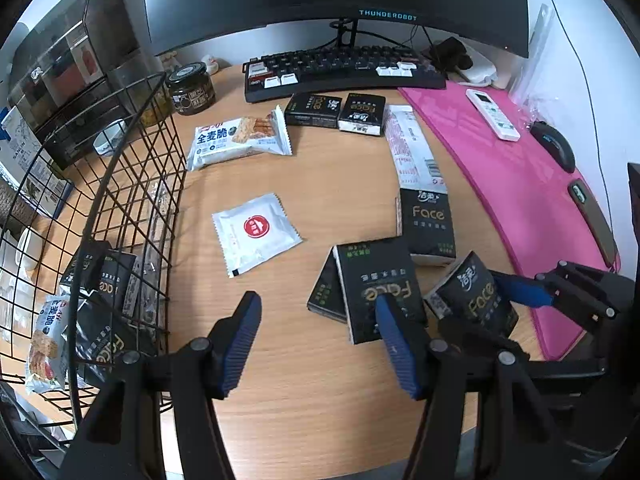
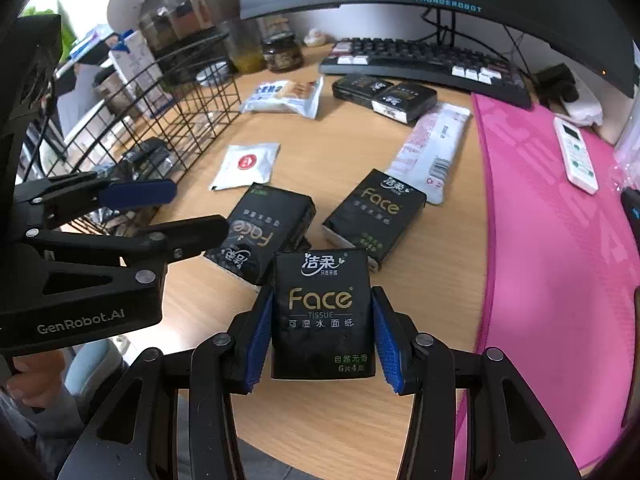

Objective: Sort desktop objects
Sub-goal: 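Grasp another black Face tissue pack with the left gripper while the right holds its pack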

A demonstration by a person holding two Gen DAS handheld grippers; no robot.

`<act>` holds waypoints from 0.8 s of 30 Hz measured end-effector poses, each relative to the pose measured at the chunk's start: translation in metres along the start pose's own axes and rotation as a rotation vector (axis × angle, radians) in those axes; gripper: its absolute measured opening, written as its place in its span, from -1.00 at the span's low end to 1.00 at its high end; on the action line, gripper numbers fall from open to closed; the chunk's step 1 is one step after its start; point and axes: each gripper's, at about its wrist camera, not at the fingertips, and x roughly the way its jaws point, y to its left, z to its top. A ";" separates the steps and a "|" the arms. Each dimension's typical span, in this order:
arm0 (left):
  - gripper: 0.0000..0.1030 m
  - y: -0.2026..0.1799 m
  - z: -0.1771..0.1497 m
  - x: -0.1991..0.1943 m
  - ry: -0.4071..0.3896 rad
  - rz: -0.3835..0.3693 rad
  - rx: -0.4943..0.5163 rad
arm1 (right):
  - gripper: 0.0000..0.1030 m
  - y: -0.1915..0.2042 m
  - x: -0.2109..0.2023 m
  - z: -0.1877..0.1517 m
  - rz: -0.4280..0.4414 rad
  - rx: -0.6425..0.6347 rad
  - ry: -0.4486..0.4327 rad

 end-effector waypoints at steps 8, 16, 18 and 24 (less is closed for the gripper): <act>0.28 -0.012 0.001 0.006 -0.001 -0.005 0.026 | -0.08 -0.022 -0.006 0.003 -0.023 0.056 -0.009; 0.28 -0.023 0.005 0.012 0.000 -0.019 0.043 | -0.08 -0.034 -0.002 -0.003 -0.028 0.079 0.006; 0.29 -0.028 0.007 0.017 0.009 -0.022 0.054 | -0.08 -0.038 -0.002 -0.005 -0.032 0.091 0.007; 0.33 -0.037 0.009 0.031 0.035 -0.016 0.075 | -0.08 -0.050 -0.002 -0.010 -0.041 0.128 0.013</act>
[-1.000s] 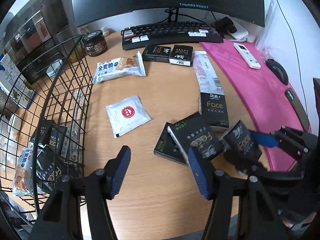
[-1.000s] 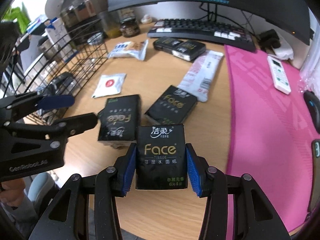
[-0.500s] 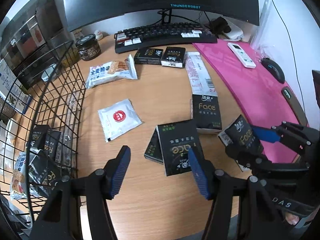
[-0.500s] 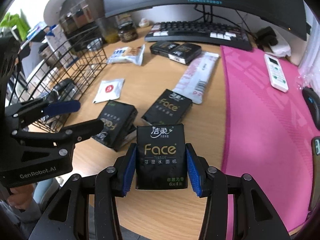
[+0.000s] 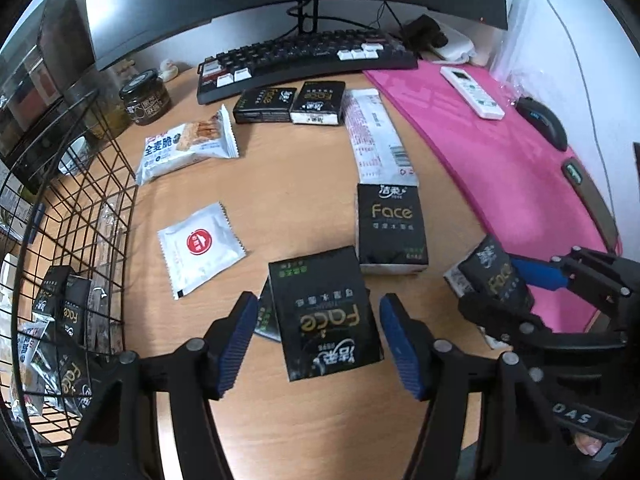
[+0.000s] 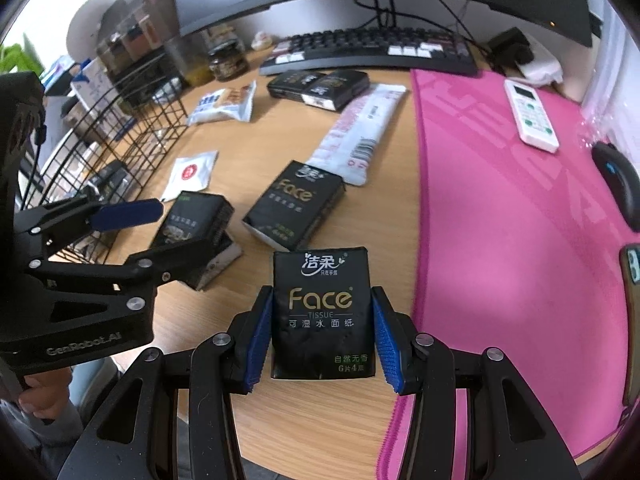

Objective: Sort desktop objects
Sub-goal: 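Grasp another black Face tissue pack with the left gripper while the right holds its pack, then carry both tissue packs over the wire basket and open both grippers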

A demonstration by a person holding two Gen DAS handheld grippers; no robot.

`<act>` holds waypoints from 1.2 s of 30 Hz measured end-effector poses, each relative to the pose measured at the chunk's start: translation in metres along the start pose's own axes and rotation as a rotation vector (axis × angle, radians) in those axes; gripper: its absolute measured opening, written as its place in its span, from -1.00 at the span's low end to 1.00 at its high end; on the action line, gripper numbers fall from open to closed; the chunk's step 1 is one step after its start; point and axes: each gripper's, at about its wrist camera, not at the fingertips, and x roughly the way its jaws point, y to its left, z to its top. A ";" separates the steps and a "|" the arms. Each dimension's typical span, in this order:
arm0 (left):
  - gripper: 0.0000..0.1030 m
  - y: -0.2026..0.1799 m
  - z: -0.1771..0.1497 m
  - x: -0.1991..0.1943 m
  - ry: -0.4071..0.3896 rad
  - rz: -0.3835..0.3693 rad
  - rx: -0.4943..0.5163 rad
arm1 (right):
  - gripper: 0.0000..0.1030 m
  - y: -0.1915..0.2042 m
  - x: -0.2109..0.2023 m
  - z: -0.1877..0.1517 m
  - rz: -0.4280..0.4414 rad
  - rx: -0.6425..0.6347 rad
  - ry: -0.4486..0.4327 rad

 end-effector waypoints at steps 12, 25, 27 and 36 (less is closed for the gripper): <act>0.03 -0.003 0.001 -0.002 -0.010 0.003 0.013 | -0.08 -0.008 -0.003 -0.003 -0.001 0.022 -0.007; 0.02 -0.005 -0.005 -0.003 -0.017 0.013 0.027 | -0.07 0.007 -0.003 0.001 0.011 -0.010 -0.010; 0.02 -0.004 -0.007 0.000 -0.007 0.011 0.024 | -0.07 0.010 -0.002 0.002 0.013 -0.019 -0.010; 0.01 0.007 -0.009 -0.002 -0.011 0.009 0.003 | -0.07 0.019 0.006 0.007 0.024 -0.036 0.004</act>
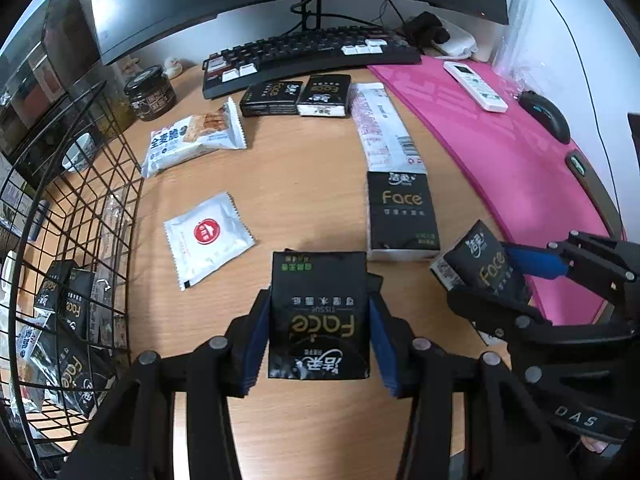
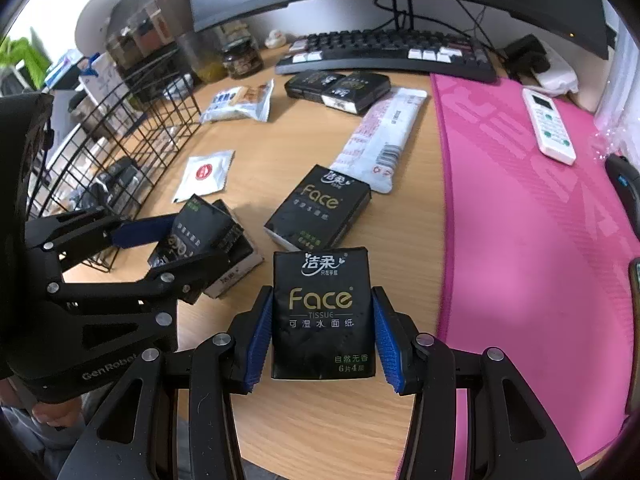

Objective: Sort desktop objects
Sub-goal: 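Carry both tissue packs over the wire basket and open both grippers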

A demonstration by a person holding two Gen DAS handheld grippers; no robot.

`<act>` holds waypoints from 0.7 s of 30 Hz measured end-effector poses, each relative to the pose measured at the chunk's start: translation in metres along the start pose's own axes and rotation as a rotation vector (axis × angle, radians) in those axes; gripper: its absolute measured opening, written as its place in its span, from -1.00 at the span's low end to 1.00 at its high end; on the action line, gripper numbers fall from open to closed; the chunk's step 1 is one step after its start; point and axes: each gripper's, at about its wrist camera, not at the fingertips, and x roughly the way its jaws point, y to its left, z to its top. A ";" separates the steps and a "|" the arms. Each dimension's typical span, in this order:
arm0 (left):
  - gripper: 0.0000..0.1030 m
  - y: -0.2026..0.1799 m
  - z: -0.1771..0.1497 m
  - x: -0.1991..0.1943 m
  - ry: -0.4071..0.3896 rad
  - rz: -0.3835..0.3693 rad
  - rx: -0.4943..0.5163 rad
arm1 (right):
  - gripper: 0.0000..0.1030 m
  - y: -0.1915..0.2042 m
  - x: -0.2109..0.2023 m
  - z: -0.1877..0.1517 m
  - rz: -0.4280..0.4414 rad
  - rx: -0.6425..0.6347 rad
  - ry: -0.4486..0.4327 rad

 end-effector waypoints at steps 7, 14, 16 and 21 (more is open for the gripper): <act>0.01 0.010 0.005 -0.043 -0.100 0.004 -0.016 | -0.07 0.007 -0.013 0.011 0.020 0.003 -0.035; 0.01 0.054 -0.004 -0.126 -0.289 0.054 -0.106 | -0.07 0.057 -0.049 0.041 0.082 -0.076 -0.138; 0.01 0.075 -0.008 -0.139 -0.310 0.081 -0.146 | -0.07 0.090 -0.057 0.055 0.116 -0.132 -0.168; 0.01 0.143 -0.026 -0.166 -0.336 0.158 -0.294 | -0.06 0.164 -0.063 0.077 0.159 -0.257 -0.201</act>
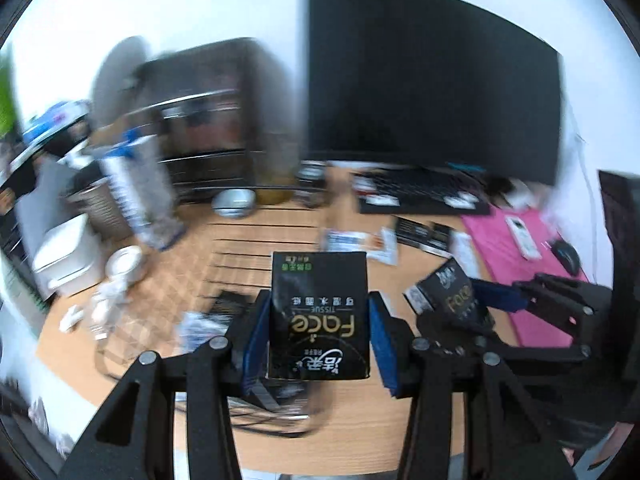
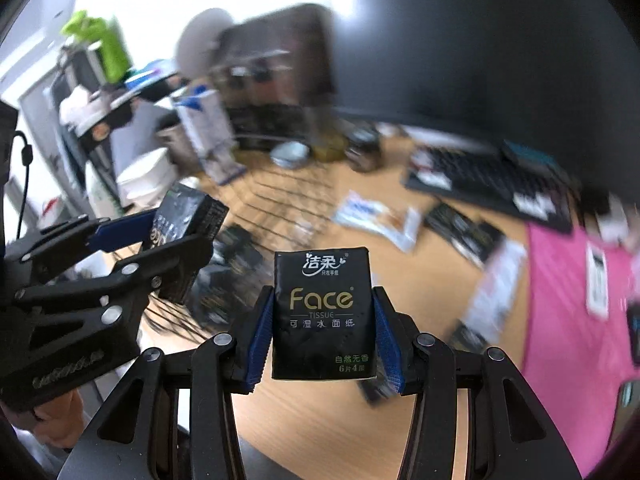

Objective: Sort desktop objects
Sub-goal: 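Carry both tissue packs over the wire basket and open both grippers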

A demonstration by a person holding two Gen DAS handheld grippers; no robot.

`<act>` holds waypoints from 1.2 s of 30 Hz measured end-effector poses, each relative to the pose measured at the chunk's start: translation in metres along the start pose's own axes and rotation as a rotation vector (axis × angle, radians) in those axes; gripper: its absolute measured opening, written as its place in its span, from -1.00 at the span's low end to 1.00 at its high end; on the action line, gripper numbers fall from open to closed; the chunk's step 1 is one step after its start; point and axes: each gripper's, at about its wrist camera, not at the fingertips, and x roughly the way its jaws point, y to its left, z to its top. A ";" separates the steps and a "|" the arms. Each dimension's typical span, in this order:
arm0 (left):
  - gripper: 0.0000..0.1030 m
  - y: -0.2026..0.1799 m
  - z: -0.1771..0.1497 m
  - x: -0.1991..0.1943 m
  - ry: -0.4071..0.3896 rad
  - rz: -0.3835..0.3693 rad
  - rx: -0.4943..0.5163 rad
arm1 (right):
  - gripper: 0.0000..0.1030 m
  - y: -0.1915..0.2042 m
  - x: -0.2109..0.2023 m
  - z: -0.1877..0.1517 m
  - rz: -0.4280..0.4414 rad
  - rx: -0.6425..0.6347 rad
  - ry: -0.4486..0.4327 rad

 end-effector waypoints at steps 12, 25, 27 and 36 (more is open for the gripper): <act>0.01 0.111 -0.014 0.030 0.098 0.115 -0.166 | -0.06 0.095 0.082 0.031 0.089 -0.145 0.089; 0.01 0.114 -0.022 0.063 0.183 0.119 -0.155 | -0.06 0.106 0.130 0.017 0.073 -0.184 0.167; 0.01 0.115 -0.022 0.064 0.189 0.113 -0.153 | -0.06 0.108 0.130 0.016 0.072 -0.196 0.171; 0.21 0.112 -0.017 0.047 0.136 0.113 -0.168 | 0.01 0.101 0.107 0.020 0.088 -0.173 0.116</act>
